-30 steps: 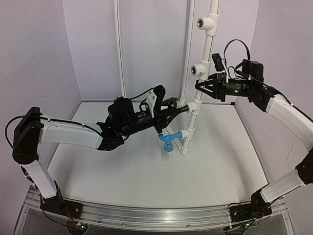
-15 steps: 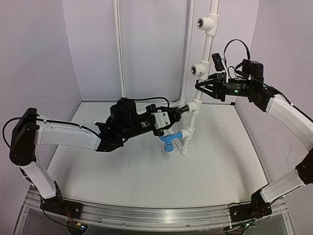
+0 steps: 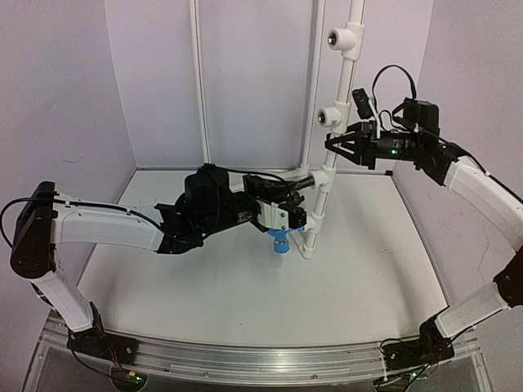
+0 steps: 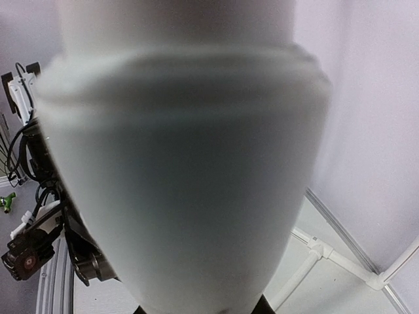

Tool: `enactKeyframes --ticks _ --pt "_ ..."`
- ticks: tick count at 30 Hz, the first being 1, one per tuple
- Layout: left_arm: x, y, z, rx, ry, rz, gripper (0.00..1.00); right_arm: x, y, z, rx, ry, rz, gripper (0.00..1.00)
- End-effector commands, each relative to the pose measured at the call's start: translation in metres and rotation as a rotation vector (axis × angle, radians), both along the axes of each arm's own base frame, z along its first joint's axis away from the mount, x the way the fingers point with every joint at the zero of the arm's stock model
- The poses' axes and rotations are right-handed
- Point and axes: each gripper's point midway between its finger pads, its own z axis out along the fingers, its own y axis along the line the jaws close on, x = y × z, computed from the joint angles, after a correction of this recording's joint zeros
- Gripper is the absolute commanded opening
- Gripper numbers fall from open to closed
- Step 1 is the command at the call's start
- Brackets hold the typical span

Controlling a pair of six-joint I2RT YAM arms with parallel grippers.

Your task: Install the water faucets

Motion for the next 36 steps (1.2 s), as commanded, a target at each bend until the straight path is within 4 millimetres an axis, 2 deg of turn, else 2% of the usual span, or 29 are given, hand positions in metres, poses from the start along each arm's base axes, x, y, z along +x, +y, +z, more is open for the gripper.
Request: enactKeyframes --ticks 1,3,6,12,17,20,21,24,26,27,28,29,31,32,33,34,36 --pt "0.03 0.024 -0.026 0.143 -0.009 0.163 0.0 -0.016 0.008 -0.022 -0.019 0.224 0.052 0.0" --pt "0.032 0.024 -0.026 0.147 -0.029 0.178 0.02 -0.015 0.007 -0.022 -0.019 0.224 0.048 0.0" --pt "0.036 0.025 -0.026 0.149 -0.052 0.195 0.11 -0.014 0.007 -0.022 -0.02 0.226 0.045 0.0" --pt "0.037 0.028 -0.019 0.112 -0.059 0.216 0.37 -0.013 0.006 -0.023 -0.02 0.229 0.042 0.0" --pt "0.037 0.03 -0.014 0.099 -0.062 0.222 0.48 -0.012 0.006 -0.023 -0.021 0.229 0.042 0.0" --pt "0.037 0.032 -0.01 0.079 -0.064 0.224 0.48 -0.011 0.006 -0.025 -0.022 0.231 0.042 0.0" --pt "0.036 0.032 -0.008 0.067 -0.062 0.224 0.45 -0.011 0.006 -0.025 -0.023 0.231 0.041 0.0" --pt "0.034 0.033 0.0 0.032 -0.053 0.217 0.18 -0.011 0.006 -0.026 -0.024 0.23 0.04 0.0" --pt "0.032 0.033 -0.006 0.04 -0.026 0.209 0.06 -0.01 0.006 -0.026 -0.025 0.228 0.039 0.0" --pt "0.032 0.036 -0.009 0.033 0.001 0.215 0.04 -0.009 0.006 -0.027 -0.027 0.228 0.037 0.0" --pt "0.031 0.04 -0.01 0.011 0.034 0.224 0.06 -0.008 0.005 -0.027 -0.028 0.226 0.033 0.0" --pt "0.031 0.044 -0.013 -0.009 0.079 0.233 0.12 -0.008 0.005 -0.027 -0.029 0.226 0.031 0.0" --pt "0.028 0.056 -0.017 -0.085 0.23 0.266 0.32 -0.005 0.004 -0.026 -0.031 0.217 0.016 0.0" --pt "0.025 0.063 -0.016 -0.12 0.312 0.288 0.37 -0.004 0.004 -0.025 -0.031 0.212 0.009 0.02" --pt "0.021 0.069 -0.017 -0.158 0.424 0.31 0.42 -0.004 0.003 -0.023 -0.032 0.206 0.001 0.09" --pt "0.015 0.075 -0.02 -0.195 0.562 0.324 0.47 -0.003 0.002 -0.021 -0.031 0.199 -0.008 0.23" --pt "0.003 0.089 -0.025 -0.232 0.739 0.35 0.56 -0.004 -0.001 -0.014 -0.025 0.188 -0.032 0.58"
